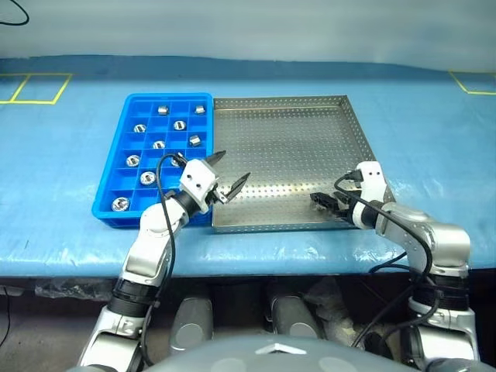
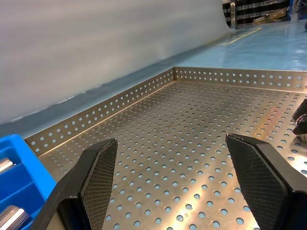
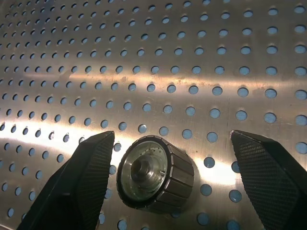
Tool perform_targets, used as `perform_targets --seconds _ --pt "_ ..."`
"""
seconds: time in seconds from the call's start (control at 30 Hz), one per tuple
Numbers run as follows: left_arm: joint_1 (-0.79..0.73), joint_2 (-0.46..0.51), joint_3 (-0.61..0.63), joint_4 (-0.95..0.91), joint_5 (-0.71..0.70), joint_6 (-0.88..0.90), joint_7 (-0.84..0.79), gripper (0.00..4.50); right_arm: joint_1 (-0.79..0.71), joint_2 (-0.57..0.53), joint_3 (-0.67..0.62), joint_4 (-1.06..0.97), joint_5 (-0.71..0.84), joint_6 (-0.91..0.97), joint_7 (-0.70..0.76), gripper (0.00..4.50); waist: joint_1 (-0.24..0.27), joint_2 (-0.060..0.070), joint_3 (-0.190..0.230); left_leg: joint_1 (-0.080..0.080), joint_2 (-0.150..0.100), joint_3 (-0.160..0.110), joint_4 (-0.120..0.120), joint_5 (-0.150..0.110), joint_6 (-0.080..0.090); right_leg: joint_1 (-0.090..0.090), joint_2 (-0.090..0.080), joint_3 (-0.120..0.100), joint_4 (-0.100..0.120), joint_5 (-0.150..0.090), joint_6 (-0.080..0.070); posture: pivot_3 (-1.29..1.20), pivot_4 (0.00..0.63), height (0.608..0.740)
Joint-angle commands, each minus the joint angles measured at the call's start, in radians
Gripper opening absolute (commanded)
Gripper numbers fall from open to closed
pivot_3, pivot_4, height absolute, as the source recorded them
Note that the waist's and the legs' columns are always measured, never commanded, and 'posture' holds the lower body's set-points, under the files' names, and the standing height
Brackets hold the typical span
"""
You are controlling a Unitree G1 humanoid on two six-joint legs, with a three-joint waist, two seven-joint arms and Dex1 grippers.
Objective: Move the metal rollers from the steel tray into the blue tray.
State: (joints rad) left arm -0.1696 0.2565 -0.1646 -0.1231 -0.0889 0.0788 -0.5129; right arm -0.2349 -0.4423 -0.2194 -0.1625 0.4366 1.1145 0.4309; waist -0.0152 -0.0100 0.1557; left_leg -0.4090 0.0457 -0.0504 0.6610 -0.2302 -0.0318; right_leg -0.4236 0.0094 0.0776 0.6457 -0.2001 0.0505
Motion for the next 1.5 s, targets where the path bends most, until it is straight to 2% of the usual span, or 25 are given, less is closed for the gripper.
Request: perform_targets --seconds 0.03,0.07,0.13,0.23,0.33,0.53,0.77,0.97,1.2,1.3,1.4,1.5 --pt "0.007 0.011 0.027 -0.061 0.003 -0.011 0.021 3.99 -0.006 -0.025 0.077 0.062 -0.049 -0.028 -0.006 3.70 -0.002 -0.001 0.000 0.001 0.000 0.001 0.000 0.000 0.000 0.001 0.000 0.001 0.000 0.000 0.000 0.14 0.150 0.740" --pt "0.012 0.014 0.031 -0.066 0.003 -0.010 0.025 3.99 -0.002 -0.044 0.105 0.068 -0.065 -0.039 0.003 3.54 -0.002 -0.001 0.000 0.004 0.000 0.002 0.000 0.000 0.000 0.003 0.000 0.002 0.000 0.000 0.001 0.16 0.150 0.740" --pt "0.021 0.019 0.034 -0.075 0.002 -0.008 0.032 3.99 0.001 -0.060 0.125 0.066 -0.067 -0.052 0.022 2.83 0.003 -0.002 0.000 0.013 0.000 0.003 -0.001 0.000 0.000 0.011 -0.001 0.003 -0.002 0.000 0.001 0.16 0.150 0.740" --pt "0.035 0.024 0.036 -0.090 0.004 -0.004 0.041 3.99 0.003 -0.084 0.136 0.034 -0.052 -0.057 0.058 1.90 0.006 -0.002 0.000 0.013 0.000 0.003 -0.001 0.000 0.000 0.010 -0.001 0.003 -0.002 0.000 0.001 0.17 0.150 0.740" --pt "0.043 0.027 0.039 -0.096 0.003 -0.003 0.047 3.99 -0.018 -0.081 0.120 0.000 -0.036 -0.084 0.073 1.89 0.005 -0.002 0.000 0.013 0.000 0.003 -0.005 0.000 0.000 0.009 -0.001 0.003 -0.003 0.000 0.000 0.19 0.150 0.740" --pt "0.062 0.028 0.057 -0.135 0.001 0.005 0.071 3.99 -0.139 0.034 0.077 -0.065 0.034 -0.230 0.099 1.89 0.006 0.001 0.003 0.012 0.000 0.005 -0.012 0.000 0.001 0.004 0.001 0.006 -0.001 -0.001 -0.002 0.23 0.150 0.740" --pt "0.163 0.035 0.112 -0.230 0.026 0.030 0.147 3.99 -0.299 0.185 0.144 0.079 -0.009 -0.423 0.068 1.89 0.060 0.001 0.003 0.008 0.000 0.004 -0.014 0.000 0.001 0.001 0.001 0.005 -0.002 -0.002 -0.001 0.39 0.150 0.740" --pt "0.253 0.027 0.148 -0.312 0.044 0.046 0.201 3.99 -0.383 0.220 0.283 0.241 -0.111 -0.536 0.104 1.89 0.139 0.001 0.003 0.002 0.000 0.003 -0.015 0.000 0.001 -0.006 0.000 0.003 -0.002 -0.001 0.000 0.50 0.150 0.740" --pt "0.343 0.020 0.180 -0.392 0.060 0.064 0.249 3.99 -0.450 0.296 0.325 0.390 -0.139 -0.628 0.148 1.89 0.229 0.002 0.004 0.000 0.000 0.002 -0.015 0.000 0.001 -0.008 0.000 0.000 -0.002 -0.004 -0.004 0.60 0.150 0.740" --pt "0.364 0.020 0.186 -0.413 0.062 0.068 0.262 3.99 -0.469 0.269 0.383 0.435 -0.184 -0.604 0.199 1.89 0.286 0.002 0.004 -0.001 0.000 0.001 -0.015 0.000 0.000 -0.008 0.000 -0.002 -0.002 -0.004 -0.005 0.63 0.150 0.740" --pt "0.374 0.019 0.188 -0.423 0.062 0.071 0.271 3.99 -0.480 0.205 0.465 0.491 -0.291 -0.571 0.195 1.89 0.349 0.002 0.004 -0.002 0.000 0.001 -0.014 0.000 -0.001 -0.009 0.000 -0.003 -0.002 -0.005 -0.007 0.63 0.150 0.740" --pt "0.376 0.022 0.186 -0.425 0.063 0.073 0.276 3.99 -0.475 0.161 0.468 0.491 -0.305 -0.535 0.218 1.89 0.410 0.001 0.002 -0.005 0.000 0.002 -0.014 0.000 -0.004 -0.013 -0.001 -0.004 -0.002 -0.005 -0.007 0.63 0.150 0.740"
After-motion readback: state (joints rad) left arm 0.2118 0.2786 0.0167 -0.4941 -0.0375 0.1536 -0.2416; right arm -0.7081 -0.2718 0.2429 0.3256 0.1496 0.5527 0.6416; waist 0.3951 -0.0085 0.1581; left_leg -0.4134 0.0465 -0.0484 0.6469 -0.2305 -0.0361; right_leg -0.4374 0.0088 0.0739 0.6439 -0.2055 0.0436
